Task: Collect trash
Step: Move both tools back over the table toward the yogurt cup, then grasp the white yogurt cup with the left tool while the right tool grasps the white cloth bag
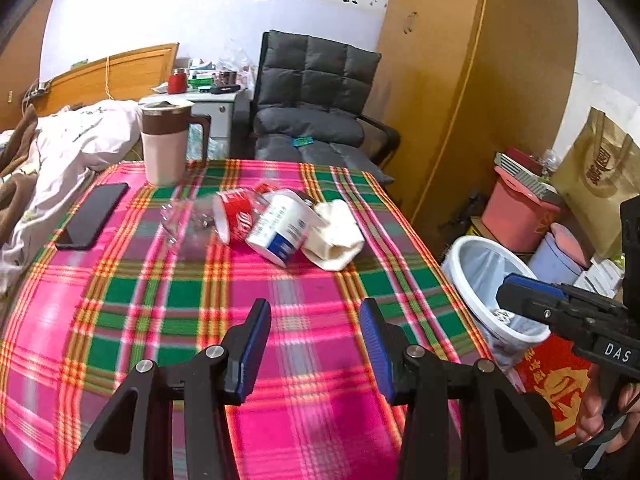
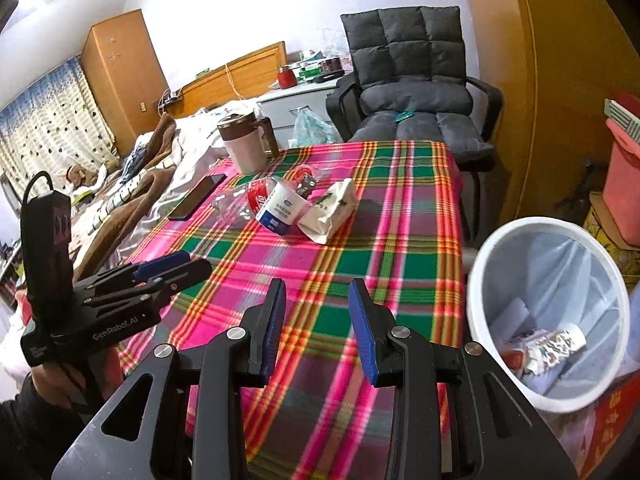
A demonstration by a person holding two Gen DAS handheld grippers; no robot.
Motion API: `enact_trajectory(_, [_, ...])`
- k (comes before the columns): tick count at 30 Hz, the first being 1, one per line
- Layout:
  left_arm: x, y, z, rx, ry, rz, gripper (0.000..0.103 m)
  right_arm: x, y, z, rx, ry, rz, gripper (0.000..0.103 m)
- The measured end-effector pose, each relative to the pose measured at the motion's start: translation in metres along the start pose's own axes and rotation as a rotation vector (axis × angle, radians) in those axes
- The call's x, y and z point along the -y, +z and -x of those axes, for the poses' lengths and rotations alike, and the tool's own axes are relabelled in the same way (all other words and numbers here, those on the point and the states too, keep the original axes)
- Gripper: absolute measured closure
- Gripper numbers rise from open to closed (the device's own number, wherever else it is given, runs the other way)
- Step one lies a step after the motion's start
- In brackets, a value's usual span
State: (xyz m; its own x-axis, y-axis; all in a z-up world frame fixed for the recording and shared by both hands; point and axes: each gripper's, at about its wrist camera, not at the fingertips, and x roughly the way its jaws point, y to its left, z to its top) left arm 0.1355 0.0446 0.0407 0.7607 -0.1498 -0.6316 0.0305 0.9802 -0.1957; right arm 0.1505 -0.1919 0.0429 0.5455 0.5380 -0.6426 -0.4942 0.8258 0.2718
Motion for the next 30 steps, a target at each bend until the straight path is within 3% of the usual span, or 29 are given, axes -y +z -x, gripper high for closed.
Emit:
enact_trajectory(10, [-0.038,0.030,-0.019,0.021,0.053,0.003,0.057,0.001,0.013,-0.024,-0.022,0.026,-0.015,0.068])
enact_trajectory(17, [-0.044,0.041,-0.047,-0.002,0.015,-0.017,0.050,0.007,0.023,-0.049,-0.045,0.038,-0.045,0.068])
enact_trajectory(27, [-0.048,0.047,-0.088,-0.038,-0.015,-0.055,0.049,0.016,0.031,-0.088,-0.088,0.057,-0.077,0.068])
enact_trajectory(30, [-0.050,0.047,-0.097,-0.049,-0.033,-0.057,0.044,0.019,0.033,-0.100,-0.102,0.056,-0.096,0.068])
